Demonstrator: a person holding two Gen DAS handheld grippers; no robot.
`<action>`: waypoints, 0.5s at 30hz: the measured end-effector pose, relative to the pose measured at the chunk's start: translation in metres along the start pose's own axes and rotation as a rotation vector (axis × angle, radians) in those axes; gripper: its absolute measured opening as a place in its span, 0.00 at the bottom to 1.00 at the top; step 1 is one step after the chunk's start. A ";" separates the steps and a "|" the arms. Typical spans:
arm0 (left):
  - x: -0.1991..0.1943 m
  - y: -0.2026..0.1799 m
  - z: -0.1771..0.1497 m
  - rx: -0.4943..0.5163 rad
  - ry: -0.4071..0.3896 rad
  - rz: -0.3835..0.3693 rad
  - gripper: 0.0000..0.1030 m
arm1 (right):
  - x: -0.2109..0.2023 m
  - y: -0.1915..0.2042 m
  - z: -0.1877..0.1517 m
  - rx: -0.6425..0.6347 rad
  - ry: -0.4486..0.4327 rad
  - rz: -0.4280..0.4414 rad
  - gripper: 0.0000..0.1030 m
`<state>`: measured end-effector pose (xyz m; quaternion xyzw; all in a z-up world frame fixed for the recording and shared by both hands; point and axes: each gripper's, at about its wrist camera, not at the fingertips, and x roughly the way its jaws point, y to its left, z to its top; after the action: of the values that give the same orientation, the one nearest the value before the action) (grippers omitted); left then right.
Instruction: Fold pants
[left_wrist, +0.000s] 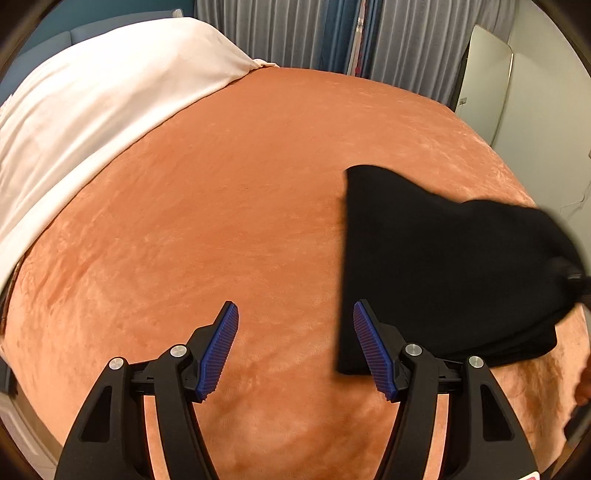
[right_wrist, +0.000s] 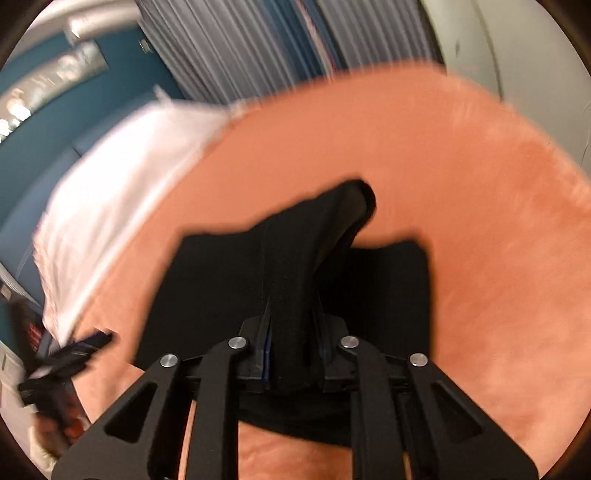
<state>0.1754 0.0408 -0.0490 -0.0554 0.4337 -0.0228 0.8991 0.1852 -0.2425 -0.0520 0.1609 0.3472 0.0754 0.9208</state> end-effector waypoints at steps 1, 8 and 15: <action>-0.003 0.006 -0.004 0.001 0.002 -0.008 0.61 | 0.013 -0.014 -0.014 -0.007 0.050 -0.087 0.16; 0.014 -0.013 -0.009 0.036 0.042 -0.017 0.61 | -0.007 -0.046 -0.028 0.105 0.031 -0.115 0.56; -0.016 -0.023 0.018 0.034 -0.087 -0.034 0.68 | -0.023 -0.022 0.000 0.076 -0.008 -0.032 0.14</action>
<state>0.1796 0.0211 -0.0230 -0.0484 0.3928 -0.0432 0.9174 0.1688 -0.2689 -0.0456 0.1907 0.3487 0.0469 0.9164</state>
